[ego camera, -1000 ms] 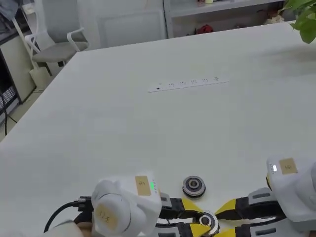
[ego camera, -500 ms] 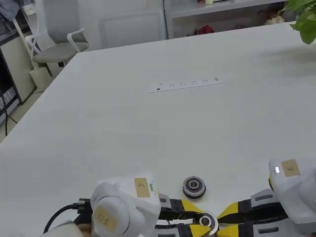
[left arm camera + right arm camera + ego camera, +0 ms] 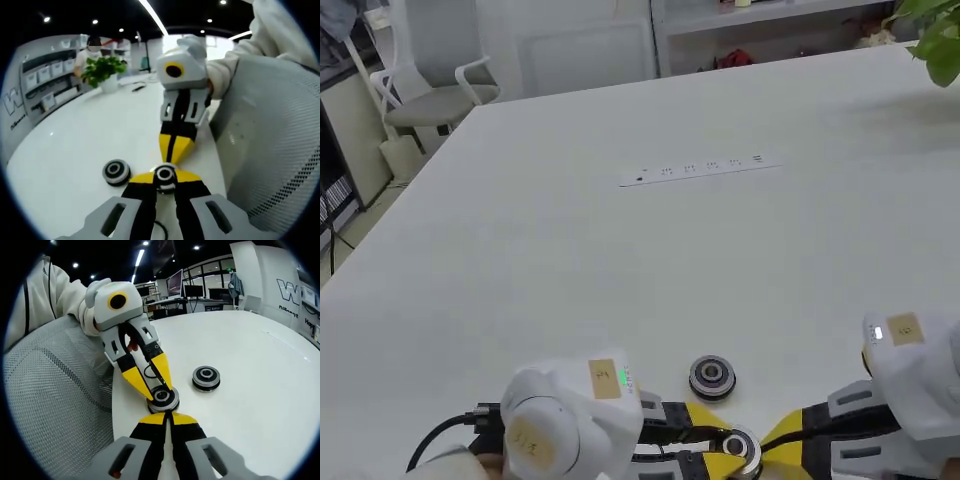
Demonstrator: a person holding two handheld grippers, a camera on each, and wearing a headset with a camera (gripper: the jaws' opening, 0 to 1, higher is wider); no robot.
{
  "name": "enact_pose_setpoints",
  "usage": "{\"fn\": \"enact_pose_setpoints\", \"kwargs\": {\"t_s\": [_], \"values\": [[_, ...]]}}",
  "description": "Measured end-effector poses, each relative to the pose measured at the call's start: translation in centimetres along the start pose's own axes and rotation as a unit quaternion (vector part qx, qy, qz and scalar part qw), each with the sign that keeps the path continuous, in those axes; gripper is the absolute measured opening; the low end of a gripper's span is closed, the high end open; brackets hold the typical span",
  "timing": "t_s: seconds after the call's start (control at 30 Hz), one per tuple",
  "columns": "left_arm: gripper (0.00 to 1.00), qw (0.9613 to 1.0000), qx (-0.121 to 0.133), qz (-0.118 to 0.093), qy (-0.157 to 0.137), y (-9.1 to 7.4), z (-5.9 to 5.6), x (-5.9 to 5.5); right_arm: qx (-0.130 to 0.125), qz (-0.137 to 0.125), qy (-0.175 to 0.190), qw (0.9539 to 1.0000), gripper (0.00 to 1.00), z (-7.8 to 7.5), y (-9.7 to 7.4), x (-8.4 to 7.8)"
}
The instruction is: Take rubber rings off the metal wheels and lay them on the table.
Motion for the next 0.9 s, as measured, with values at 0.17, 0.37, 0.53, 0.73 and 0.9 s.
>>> {"fn": "enact_pose_setpoints", "kwargs": {"t_s": [0.17, 0.37, 0.53, 0.73, 0.9], "values": [[0.14, 1.0000, 0.000, -0.001, -0.001, -0.04, 0.05, -0.05, -0.007, 0.001, 0.043, 0.9991, 0.00, -0.17, 0.01, -0.10], [0.14, 1.0000, -0.001, -0.001, 0.001, -0.10, 0.01, -0.10, -0.003, -0.009, 0.087, 0.9962, 0.00, -0.35, -0.11, -0.33], [0.14, 1.0000, -0.003, -0.001, 0.002, -0.11, -0.03, -0.07, 0.002, -0.021, 0.121, 0.9925, 0.00, -0.38, -0.35, -0.42], [0.14, 1.0000, -0.006, 0.001, 0.004, -0.17, -0.04, -0.07, 0.009, -0.042, 0.171, 0.9843, 0.00, -0.54, -0.66, -0.39], [0.14, 1.0000, -0.008, 0.003, 0.005, -0.22, -0.11, -0.07, 0.016, -0.051, 0.199, 0.9785, 0.00, -0.39, -0.73, -0.47]]}}
Point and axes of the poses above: the centre of the closed fingertips' face, and the gripper's own axes: y roughly forward along the fingers, z roughly to its left, x roughly out of its top, the point moved 6 cm from there along -y, roughly backward along the fingers, and after that the axes turned 5 degrees about -y, right-handed, at the moved point
